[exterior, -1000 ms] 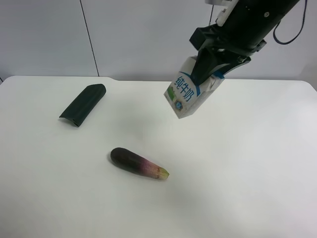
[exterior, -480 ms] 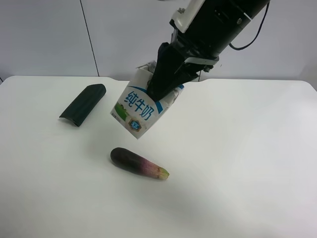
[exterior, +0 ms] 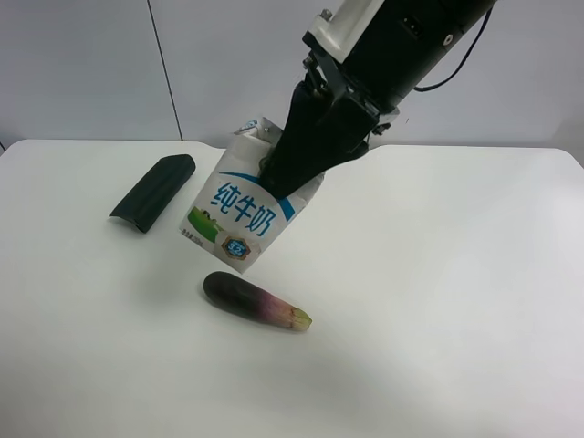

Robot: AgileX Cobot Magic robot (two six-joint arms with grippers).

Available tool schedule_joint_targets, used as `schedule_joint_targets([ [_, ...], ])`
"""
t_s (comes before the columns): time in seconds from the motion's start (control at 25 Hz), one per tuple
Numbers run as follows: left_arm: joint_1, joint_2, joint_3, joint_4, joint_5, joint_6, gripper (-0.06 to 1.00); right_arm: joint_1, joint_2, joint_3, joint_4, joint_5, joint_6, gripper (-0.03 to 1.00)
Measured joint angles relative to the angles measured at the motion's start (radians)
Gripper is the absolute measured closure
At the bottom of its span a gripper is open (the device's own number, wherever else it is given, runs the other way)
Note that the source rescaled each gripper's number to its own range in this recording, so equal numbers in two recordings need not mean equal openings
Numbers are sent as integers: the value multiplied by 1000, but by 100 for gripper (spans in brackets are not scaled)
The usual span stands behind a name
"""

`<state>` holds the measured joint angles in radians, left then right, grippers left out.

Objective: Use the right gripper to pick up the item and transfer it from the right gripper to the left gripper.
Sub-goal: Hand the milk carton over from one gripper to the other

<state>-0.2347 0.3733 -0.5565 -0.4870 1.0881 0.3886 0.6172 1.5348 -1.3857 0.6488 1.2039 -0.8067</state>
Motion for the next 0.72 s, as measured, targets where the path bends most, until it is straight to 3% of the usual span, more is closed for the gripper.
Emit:
schedule_joint_targets([
  [0.24,-126,136,-1,-86,-13,122,-6,3,0,0,32,10,-66,96],
  [0.48,-220,270,-17,-93,-83,228,-6,51,0,0,32,11,-130,96],
  [0.72,-275,413,-121,-93,-163,308,-6,59,0,0,21,13,-140,96],
])
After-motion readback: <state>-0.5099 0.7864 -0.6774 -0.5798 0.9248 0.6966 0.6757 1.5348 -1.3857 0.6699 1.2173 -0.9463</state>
